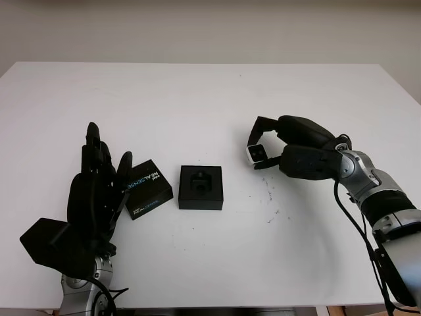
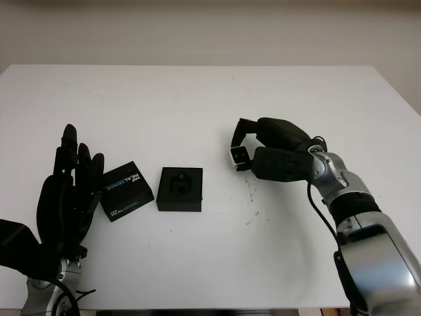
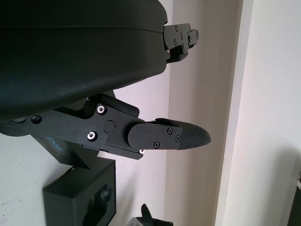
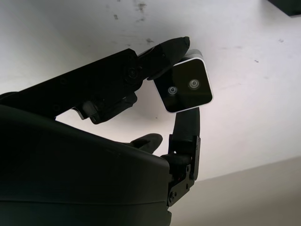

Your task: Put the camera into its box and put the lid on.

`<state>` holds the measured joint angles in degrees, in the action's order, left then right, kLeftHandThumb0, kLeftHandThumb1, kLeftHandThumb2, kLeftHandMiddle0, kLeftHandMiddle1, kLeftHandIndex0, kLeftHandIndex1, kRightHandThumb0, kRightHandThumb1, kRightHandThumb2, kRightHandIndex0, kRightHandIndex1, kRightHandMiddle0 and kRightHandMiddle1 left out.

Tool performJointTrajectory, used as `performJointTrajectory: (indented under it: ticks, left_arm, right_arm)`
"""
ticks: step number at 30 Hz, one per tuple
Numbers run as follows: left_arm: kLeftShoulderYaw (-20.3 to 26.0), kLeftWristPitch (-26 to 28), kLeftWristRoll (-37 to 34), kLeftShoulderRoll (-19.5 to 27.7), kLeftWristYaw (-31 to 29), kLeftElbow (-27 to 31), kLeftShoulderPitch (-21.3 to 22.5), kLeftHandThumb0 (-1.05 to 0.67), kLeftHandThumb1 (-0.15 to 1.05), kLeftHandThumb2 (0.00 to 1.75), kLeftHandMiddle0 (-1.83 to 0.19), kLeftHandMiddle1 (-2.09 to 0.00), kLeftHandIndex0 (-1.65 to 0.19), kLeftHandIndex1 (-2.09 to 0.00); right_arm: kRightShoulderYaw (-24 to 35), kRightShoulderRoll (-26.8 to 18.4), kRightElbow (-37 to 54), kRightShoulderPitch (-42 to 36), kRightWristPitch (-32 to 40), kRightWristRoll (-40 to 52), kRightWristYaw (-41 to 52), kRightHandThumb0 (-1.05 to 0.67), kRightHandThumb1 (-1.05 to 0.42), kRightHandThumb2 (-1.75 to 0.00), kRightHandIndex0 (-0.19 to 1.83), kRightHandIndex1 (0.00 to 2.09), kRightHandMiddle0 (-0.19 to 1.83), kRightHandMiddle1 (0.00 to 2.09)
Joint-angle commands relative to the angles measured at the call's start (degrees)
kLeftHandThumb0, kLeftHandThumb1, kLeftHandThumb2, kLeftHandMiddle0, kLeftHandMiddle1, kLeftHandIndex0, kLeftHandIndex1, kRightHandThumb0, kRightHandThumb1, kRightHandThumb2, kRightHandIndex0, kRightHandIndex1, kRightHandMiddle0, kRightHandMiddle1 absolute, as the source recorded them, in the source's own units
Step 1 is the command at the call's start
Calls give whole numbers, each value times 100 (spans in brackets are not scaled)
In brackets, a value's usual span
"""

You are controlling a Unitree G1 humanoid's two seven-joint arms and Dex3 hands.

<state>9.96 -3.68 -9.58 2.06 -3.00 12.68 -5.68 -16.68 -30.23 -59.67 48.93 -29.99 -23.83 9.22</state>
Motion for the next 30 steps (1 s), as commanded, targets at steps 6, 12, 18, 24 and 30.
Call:
performJointTrajectory:
  ticks: [6,12,18,24,30]
  left_arm:
    - [-6,-36,-8,28,-26,60,-21,-55,105,30,4,-5,11,-7]
    - [-26,-70,6,6,-17,88,-51,-55,105,30,4,-5,11,-7]
    - [-36,-105,24,-16,4,51,-36,-56,105,30,3,-5,10,-7]
    - [-84,-109,83,-43,58,78,-63,-55,105,31,3,-5,10,-7]
    - [-148,-133,73,-109,74,91,-90,-55,105,31,4,-5,11,-6]
  right_arm:
    - [339,156,124,-96,124,395,173,-39,-97,-6,34,15,28,188]
    - [593,258,675,-288,541,727,406,-40,-97,-5,32,12,26,178]
    - [889,497,1853,-691,1566,1217,732,-42,-99,-6,33,10,24,185]
    - [1129,753,3518,-1240,3154,1692,1039,-40,-98,-5,35,10,22,200]
    - [1153,955,5421,-1820,5124,1913,1183,-37,-100,-6,34,9,14,203]
